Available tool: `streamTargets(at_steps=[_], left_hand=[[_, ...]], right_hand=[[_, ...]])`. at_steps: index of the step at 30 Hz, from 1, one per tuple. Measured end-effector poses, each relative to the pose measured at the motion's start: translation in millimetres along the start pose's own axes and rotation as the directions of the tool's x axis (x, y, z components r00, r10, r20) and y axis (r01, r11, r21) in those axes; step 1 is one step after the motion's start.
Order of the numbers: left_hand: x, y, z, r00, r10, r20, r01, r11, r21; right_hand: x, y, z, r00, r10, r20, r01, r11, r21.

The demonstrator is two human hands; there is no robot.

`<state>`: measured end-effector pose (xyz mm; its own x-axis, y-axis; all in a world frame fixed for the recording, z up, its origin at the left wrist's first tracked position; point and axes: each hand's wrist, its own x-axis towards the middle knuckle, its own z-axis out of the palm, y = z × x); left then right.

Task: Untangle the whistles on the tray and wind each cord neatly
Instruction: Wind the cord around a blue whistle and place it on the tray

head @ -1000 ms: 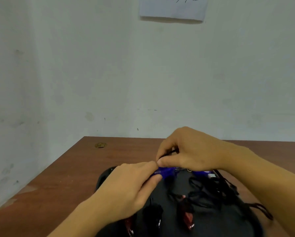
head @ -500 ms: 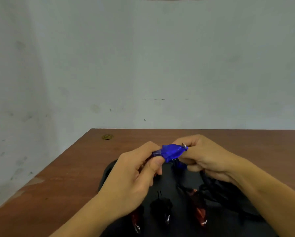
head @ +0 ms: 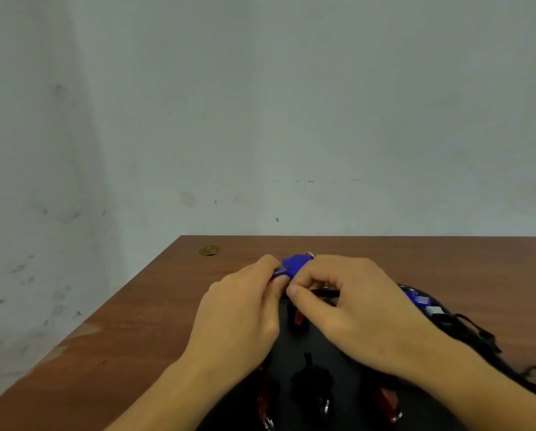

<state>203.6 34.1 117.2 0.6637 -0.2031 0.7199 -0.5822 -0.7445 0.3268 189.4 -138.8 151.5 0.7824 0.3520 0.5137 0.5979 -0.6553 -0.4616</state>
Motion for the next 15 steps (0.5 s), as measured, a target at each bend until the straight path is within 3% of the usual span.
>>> streamTargets(at_steps=[3,5,10,15], left_hand=[[-1.2,1.0,-1.5,0.994,0.088,0.066,-0.093,0.992,0.082],[-2.4,4.9,-4.4,0.981,0.159,0.107,-0.164,0.985,0.047],[-3.0,13.4,-10.0,0.956,0.280,0.087,-0.278,0.960,-0.031],[-2.7,16.1,-13.1,0.952,0.307,0.021,-0.305,0.950,-0.064]], right_hand=[[7.4,-19.2,-22.9,0.993,-0.009,0.122,0.031,0.983,-0.180],[15.2,-23.1,-38.3,0.988,-0.003,0.155,0.032,0.982,-0.185],[24.3,-17.7,-59.8,0.990,0.052,0.131,-0.059,0.997,0.047],[18.3,-7.4,-54.5,0.986,0.097,0.135,-0.135,0.944,0.302]])
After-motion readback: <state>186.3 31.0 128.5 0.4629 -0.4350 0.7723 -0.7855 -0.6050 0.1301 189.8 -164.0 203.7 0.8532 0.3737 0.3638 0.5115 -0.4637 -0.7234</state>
